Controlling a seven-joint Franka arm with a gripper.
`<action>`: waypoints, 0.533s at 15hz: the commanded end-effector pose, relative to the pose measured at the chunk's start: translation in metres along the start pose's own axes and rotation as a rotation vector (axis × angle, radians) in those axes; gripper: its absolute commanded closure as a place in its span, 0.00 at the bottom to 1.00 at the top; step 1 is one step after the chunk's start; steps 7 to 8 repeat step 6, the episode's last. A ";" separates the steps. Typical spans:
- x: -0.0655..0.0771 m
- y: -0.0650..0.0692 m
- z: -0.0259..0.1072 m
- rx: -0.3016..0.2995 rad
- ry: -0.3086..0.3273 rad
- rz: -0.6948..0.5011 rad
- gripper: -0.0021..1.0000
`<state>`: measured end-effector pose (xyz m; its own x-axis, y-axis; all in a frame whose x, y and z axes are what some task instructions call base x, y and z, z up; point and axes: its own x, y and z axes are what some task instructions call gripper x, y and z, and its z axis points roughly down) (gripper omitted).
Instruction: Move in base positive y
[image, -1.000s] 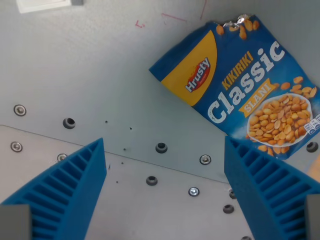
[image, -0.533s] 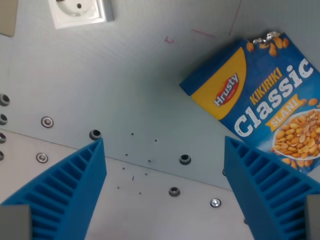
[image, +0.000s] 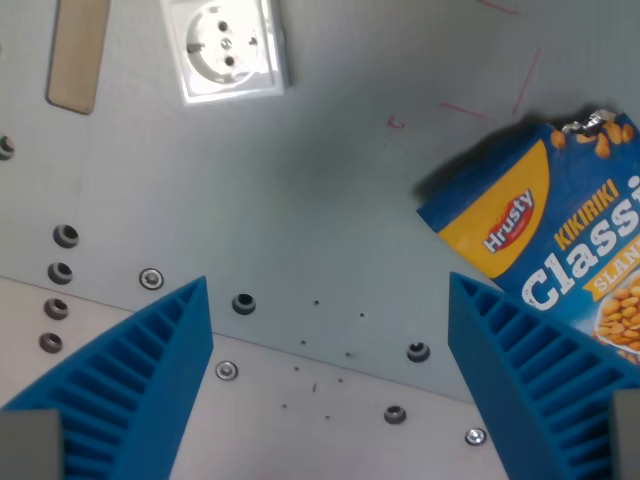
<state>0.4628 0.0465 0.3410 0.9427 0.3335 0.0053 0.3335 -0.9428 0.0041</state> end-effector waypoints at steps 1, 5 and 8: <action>0.013 -0.011 -0.003 0.004 -0.010 0.017 0.00; 0.027 -0.030 -0.003 0.004 -0.010 0.017 0.00; 0.030 -0.035 -0.003 0.004 -0.010 0.017 0.00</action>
